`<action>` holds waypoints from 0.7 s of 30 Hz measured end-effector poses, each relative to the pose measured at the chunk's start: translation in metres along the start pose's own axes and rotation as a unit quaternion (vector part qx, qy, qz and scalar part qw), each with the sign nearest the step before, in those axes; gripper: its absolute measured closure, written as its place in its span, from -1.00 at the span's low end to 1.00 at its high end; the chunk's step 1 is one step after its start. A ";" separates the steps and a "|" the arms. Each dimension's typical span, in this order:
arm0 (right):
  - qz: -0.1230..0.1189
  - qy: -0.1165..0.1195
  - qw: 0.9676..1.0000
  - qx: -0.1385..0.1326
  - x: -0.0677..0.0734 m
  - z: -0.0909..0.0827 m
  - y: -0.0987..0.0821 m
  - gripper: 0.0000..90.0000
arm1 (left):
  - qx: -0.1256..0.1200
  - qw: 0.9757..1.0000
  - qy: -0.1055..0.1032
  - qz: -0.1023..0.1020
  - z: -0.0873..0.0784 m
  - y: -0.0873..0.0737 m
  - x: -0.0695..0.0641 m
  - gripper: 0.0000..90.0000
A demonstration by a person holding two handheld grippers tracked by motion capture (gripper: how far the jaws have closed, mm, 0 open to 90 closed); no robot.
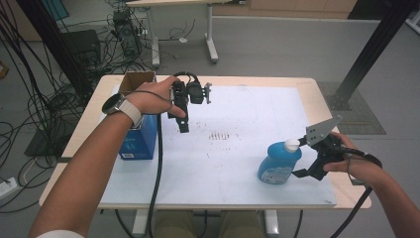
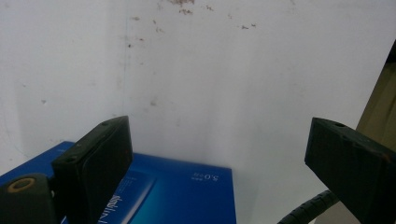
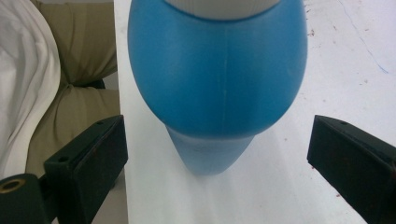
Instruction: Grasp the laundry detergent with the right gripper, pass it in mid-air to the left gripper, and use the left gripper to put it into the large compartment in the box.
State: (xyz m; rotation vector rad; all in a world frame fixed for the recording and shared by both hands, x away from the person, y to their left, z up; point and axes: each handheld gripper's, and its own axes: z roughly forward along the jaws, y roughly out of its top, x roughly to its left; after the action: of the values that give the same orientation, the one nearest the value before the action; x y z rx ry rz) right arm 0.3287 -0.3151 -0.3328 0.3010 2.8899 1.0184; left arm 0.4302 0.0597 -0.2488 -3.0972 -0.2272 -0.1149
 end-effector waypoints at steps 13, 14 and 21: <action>0.002 0.000 1.000 0.000 0.000 -0.001 0.000 -0.88 | 0.000 1.000 0.001 -0.001 -0.001 -0.002 0.000 -0.82; 0.002 0.000 1.000 0.000 0.001 -0.001 0.001 -0.88 | 0.000 1.000 0.001 -0.002 -0.001 -0.002 0.000 -0.82; 0.002 -0.001 1.000 0.001 0.001 -0.001 0.001 -0.88 | -0.002 1.000 0.002 -0.001 -0.001 -0.003 0.000 -0.82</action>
State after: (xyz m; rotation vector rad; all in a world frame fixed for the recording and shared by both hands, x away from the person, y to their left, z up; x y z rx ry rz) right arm 0.3282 -0.3150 -0.3312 0.3086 2.8912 1.0150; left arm 0.4297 0.0622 -0.2481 -3.0999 -0.2316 -0.1224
